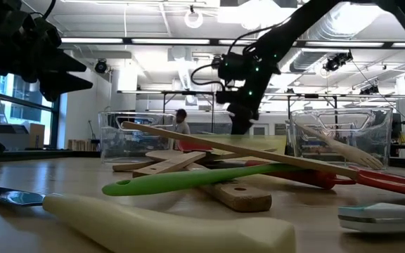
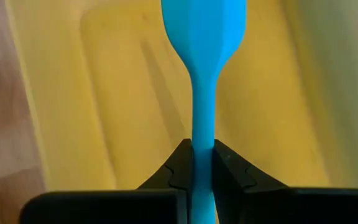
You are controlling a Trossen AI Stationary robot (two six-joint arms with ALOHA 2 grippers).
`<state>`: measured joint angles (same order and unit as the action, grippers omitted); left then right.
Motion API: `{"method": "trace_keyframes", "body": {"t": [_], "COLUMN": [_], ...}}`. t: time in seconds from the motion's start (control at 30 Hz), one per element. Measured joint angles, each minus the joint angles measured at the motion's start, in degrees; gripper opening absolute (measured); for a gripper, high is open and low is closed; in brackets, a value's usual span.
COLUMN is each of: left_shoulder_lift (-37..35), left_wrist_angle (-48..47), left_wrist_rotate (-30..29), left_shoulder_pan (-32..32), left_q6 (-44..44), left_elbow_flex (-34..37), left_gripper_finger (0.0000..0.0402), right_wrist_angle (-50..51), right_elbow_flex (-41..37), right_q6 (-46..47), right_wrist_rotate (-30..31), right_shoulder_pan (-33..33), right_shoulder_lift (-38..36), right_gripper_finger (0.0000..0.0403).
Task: Pick & Place Kitchen Items
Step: Put the top blue spatula into the yellow bin, then put the yellow table knife into the left transparent bin
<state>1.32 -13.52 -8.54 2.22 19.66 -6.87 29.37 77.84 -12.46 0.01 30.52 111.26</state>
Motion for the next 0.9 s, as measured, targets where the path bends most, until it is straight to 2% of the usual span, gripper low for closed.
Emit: {"method": "trace_keyframes", "body": {"t": [0.07, 0.17, 0.33, 0.53, 0.67, 0.83, 0.9], "left_shoulder_lift": [0.0, -0.01, 0.0, -0.02, -0.02, 0.0, 0.0], "left_wrist_angle": [0.07, 0.05, 0.07, 0.06, -0.02, -0.11, -0.01], "left_wrist_rotate": [-0.02, -0.05, -0.15, -1.43, -4.51, -4.45, -3.04], "left_shoulder_pan": [0.0, 0.0, 0.0, 0.0, 0.02, 0.0, 0.02], "left_q6": [-0.09, -0.09, -0.11, -0.46, 0.1, 1.34, 3.36], "left_elbow_flex": [0.0, 0.0, 0.0, 0.0, 0.0, 0.0, 0.0], "left_gripper_finger": [0.0246, 0.0246, 0.0246, 0.0246, 0.0246, 0.0246, 0.0246], "right_wrist_angle": [0.1, -0.09, -0.13, -0.87, -0.84, -0.97, -1.04], "right_elbow_flex": [0.0, 0.01, 0.02, 0.07, 0.07, 0.09, 0.09], "right_q6": [1.09, 3.25, 6.42, 5.61, 6.36, 9.33, 11.36], "right_wrist_rotate": [0.03, 1.14, 5.61, 12.88, 14.45, 14.62, 12.29], "right_shoulder_pan": [-0.13, -0.59, -1.68, -4.49, -6.76, -10.28, -11.92], "right_shoulder_lift": [0.2, 0.2, 0.2, -0.22, -2.8, -9.03, -12.29], "right_gripper_finger": [0.003, 0.0074, 0.0153, 0.022, 0.0239, 0.0242, 0.0242]}}
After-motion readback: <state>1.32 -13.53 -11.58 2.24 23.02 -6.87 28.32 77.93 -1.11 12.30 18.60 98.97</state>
